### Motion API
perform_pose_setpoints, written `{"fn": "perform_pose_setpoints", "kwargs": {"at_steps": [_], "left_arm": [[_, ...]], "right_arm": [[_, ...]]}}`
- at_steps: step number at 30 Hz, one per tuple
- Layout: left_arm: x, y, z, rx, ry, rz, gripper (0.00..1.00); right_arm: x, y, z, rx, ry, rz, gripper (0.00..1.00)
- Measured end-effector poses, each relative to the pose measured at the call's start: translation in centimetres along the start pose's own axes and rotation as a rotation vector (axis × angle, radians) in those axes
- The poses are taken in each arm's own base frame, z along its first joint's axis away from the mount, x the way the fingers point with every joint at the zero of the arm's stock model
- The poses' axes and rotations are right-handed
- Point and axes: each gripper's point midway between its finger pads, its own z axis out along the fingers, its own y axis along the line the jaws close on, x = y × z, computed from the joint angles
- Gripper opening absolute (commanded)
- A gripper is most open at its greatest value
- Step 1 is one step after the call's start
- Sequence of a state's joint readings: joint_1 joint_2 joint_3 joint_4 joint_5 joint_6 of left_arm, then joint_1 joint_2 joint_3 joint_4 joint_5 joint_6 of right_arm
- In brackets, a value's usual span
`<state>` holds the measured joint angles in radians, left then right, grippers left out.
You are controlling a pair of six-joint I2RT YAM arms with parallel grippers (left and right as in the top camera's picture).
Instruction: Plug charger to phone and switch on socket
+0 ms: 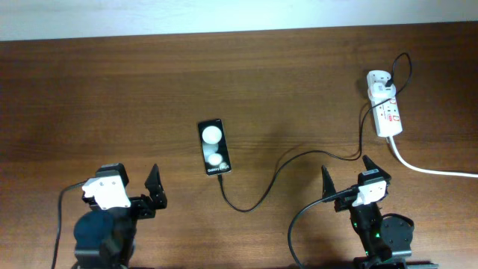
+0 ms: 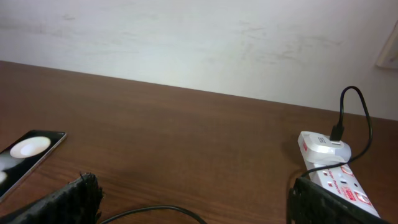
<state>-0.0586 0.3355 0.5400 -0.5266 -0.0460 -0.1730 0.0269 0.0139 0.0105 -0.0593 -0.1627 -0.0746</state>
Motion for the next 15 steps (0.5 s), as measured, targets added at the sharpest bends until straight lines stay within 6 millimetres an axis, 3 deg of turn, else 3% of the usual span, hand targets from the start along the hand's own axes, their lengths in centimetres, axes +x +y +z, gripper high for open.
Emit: {"fn": "perform_pose_setpoints", "kwargs": {"at_steps": [15], "left_arm": [[3.5,0.5,1.3,0.039,-0.221,-0.011,0.99]], "right_arm": [[0.0,0.0,0.0,0.000,0.000,0.000,0.99]]}}
